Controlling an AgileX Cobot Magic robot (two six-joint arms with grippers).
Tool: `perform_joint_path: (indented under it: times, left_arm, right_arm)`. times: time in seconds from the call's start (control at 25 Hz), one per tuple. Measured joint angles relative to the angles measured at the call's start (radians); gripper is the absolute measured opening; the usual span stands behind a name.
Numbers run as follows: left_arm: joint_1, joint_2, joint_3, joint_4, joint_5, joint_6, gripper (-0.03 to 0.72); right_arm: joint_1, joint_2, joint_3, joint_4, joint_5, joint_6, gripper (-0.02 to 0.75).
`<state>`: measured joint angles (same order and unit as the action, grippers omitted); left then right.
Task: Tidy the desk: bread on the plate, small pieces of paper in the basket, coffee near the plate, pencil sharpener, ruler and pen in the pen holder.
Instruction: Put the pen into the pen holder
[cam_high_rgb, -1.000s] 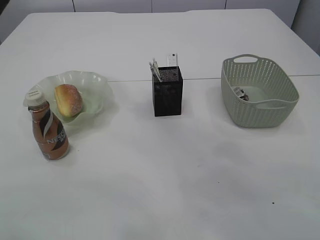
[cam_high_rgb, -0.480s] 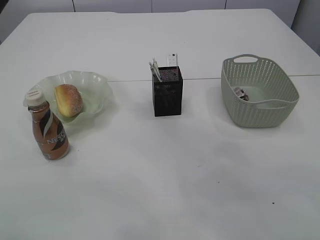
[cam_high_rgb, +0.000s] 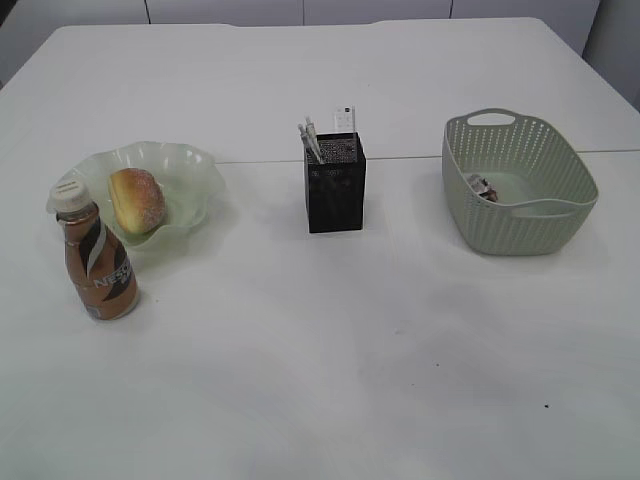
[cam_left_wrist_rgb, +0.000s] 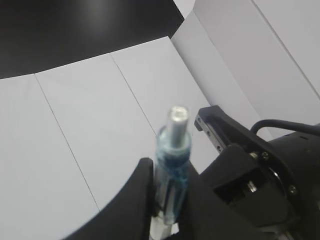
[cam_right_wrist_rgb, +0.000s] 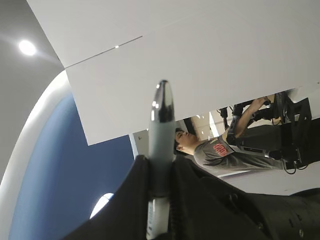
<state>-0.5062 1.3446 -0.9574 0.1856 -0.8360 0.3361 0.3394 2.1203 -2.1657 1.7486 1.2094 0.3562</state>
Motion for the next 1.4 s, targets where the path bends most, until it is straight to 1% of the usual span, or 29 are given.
perform_joint_path:
  times: [0.96, 1.4]
  left_arm:
    - [0.000, 0.000, 0.000, -0.002, -0.008, 0.005, 0.080]
    - [0.000, 0.001, 0.000, -0.004, -0.008, 0.007, 0.079]
  right_arm:
    - [0.000, -0.001, 0.000, 0.007, -0.008, -0.038, 0.081]
    - [0.000, -0.002, -0.002, 0.003, -0.018, -0.112, 0.081]
